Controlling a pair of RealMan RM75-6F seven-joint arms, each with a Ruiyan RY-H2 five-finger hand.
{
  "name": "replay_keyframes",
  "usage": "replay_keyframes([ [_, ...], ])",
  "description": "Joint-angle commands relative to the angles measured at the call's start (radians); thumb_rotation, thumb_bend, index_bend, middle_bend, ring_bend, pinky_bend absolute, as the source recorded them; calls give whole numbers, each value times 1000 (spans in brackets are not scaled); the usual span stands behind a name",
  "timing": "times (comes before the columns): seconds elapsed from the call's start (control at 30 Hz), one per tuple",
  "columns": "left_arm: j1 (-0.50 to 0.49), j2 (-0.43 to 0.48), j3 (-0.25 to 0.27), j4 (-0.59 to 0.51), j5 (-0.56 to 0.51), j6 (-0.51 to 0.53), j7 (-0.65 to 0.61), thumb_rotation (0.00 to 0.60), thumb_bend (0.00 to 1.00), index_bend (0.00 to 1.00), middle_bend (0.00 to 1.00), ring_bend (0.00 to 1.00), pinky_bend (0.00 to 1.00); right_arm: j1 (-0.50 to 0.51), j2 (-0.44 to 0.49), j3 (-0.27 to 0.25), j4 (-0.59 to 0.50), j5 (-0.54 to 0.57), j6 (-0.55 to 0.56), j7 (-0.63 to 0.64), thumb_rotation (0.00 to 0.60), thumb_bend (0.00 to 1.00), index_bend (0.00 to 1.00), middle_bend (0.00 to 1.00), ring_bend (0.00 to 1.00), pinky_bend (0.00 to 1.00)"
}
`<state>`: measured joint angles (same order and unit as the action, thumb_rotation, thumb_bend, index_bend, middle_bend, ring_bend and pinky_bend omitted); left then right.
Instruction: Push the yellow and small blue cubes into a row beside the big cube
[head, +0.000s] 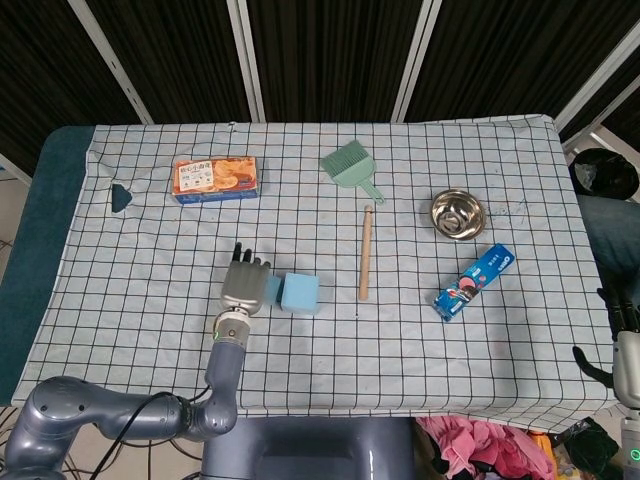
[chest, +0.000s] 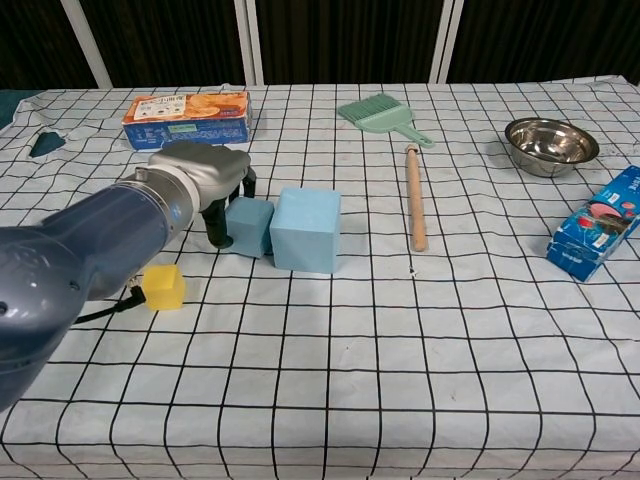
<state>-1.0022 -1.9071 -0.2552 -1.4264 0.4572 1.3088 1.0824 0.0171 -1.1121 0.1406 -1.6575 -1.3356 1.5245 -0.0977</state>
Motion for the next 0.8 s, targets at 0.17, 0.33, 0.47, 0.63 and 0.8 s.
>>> replay_keyframes([
  [0.17, 4, -22, -10, 21, 1, 6, 8, 600, 300, 469, 321, 118, 13, -2, 2, 1, 2, 1, 1, 8, 600, 193, 106, 66, 212, 120],
  [0.33, 6, -40, -18, 39, 11, 9, 7, 600, 275, 469, 321, 118, 13, -2, 2, 2, 2, 1, 1, 9, 600, 193, 106, 66, 212, 120],
  [0.47, 9, -49, -23, 46, 23, 10, 3, 600, 273, 466, 320, 118, 13, -1, 1, 3, 2, 1, 0, 7, 600, 193, 106, 66, 212, 120],
  [0.63, 13, -61, -29, 53, 35, 6, -3, 600, 257, 463, 320, 118, 13, 1, -1, 3, 4, 2, -1, 4, 600, 193, 106, 66, 212, 120],
  [0.8, 16, -66, -35, 54, 44, 7, 2, 600, 256, 463, 320, 118, 13, 0, -1, 5, 4, 2, 1, 4, 600, 195, 106, 66, 212, 120],
])
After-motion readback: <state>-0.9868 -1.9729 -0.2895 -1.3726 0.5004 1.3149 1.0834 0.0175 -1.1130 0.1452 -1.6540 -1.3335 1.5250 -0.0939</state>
